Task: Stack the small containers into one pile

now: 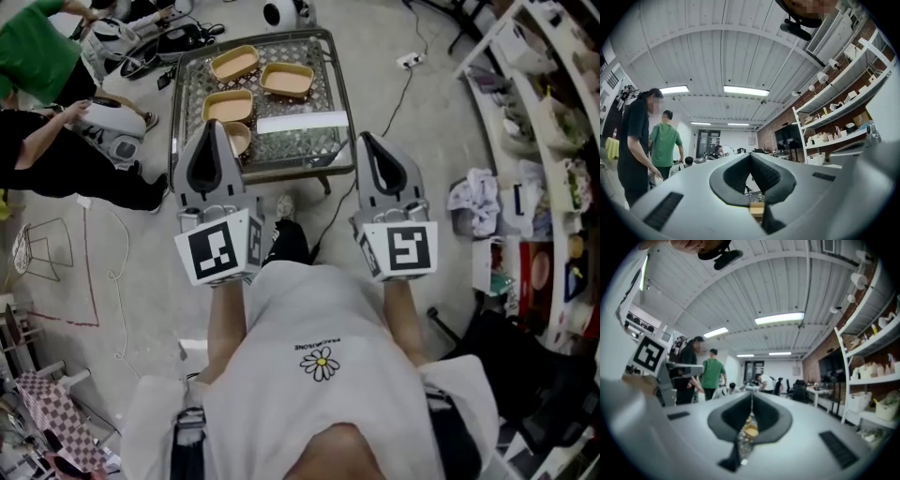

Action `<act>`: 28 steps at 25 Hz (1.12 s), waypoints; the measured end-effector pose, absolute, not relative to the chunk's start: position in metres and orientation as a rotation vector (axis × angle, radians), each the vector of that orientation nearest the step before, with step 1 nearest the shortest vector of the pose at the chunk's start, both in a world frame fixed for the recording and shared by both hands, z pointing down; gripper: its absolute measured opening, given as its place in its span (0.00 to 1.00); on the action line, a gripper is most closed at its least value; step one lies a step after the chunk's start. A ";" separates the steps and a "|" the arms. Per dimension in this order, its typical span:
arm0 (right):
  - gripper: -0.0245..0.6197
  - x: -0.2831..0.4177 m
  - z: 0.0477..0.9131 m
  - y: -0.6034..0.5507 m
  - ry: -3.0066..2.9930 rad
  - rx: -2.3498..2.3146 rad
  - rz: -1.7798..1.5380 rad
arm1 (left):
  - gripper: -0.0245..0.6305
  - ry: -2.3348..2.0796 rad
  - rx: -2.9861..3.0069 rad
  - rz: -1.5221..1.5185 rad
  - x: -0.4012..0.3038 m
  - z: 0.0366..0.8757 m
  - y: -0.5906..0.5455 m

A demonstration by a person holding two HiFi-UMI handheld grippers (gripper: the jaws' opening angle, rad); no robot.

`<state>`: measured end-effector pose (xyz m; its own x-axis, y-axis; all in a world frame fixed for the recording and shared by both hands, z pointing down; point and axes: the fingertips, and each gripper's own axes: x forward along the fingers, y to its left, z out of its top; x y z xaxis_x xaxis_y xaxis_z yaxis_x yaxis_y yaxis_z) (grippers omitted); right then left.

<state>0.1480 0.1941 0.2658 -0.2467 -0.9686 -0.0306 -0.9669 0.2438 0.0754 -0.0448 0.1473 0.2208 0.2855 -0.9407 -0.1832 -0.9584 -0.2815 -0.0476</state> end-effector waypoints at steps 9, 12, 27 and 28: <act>0.09 0.137 0.262 0.071 -2.412 1.923 -0.092 | 0.07 1.774 -2.424 0.153 -0.054 0.224 0.019; 0.09 0.136 0.259 0.028 -2.386 1.953 -0.068 | 0.07 1.767 -2.443 0.138 -0.057 0.226 -0.025; 0.09 0.132 0.270 -0.105 -2.274 2.030 -0.025 | 0.07 1.766 -2.570 0.045 -0.068 0.263 -0.165; 0.09 0.135 0.273 -0.108 -2.276 2.033 -0.013 | 0.07 1.766 -2.572 0.043 -0.065 0.264 -0.167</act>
